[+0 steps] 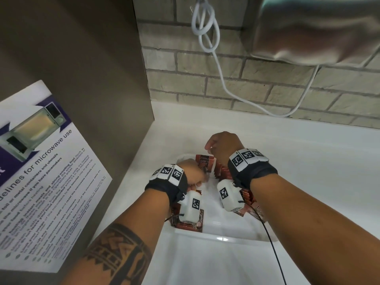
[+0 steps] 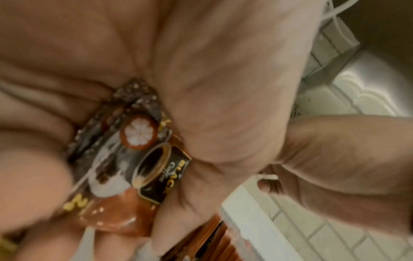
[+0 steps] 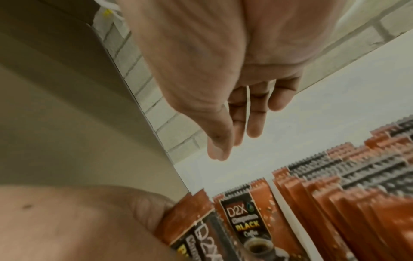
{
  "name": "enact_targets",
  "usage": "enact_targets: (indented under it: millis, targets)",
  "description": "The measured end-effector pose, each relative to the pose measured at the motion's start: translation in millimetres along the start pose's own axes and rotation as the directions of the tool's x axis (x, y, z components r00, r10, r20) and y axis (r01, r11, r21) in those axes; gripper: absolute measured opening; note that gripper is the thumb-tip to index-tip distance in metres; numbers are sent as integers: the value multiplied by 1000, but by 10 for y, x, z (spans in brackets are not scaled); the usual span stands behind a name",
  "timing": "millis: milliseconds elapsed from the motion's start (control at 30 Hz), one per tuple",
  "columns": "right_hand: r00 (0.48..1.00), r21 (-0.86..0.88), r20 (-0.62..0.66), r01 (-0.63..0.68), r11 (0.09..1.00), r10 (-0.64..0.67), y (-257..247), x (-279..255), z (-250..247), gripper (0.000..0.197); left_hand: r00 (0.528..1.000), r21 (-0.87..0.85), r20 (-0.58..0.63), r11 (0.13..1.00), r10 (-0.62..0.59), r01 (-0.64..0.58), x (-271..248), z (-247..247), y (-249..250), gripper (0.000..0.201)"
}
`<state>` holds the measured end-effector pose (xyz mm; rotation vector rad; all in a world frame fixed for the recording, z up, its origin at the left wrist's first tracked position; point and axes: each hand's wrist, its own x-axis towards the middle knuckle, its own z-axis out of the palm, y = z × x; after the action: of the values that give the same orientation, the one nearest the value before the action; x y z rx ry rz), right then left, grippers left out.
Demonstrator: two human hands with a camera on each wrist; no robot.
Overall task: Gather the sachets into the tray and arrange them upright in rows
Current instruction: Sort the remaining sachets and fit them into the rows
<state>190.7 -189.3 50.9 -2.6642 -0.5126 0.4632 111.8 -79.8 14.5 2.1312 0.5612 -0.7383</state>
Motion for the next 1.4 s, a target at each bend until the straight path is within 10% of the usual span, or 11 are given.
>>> enact_targets:
  millis: [200, 367, 733, 967, 1400]
  targets:
    - [991, 190, 77, 95, 977, -111, 107, -236, -82, 6, 973, -553, 51, 817, 225, -160, -162, -150, -150, 27]
    - [990, 345, 25, 122, 931, -139, 158, -353, -121, 7, 908, -666, 65, 695, 414, -269, -265, -144, -224, 30]
    - [981, 211, 18, 186, 960, -194, 127, -503, -395, 10, 856, -443, -208, 735, 473, -513, -401, -73, -215, 28]
    - [980, 90, -72, 191, 978, -184, 80, -434, -359, 22, 971, -106, -183, 979, 155, -176, -385, -185, -303, 29]
    - [998, -331, -20, -57, 942, 53, -39, -82, 132, 24, 986, 211, -25, 965, 164, -155, -125, 110, -113, 25]
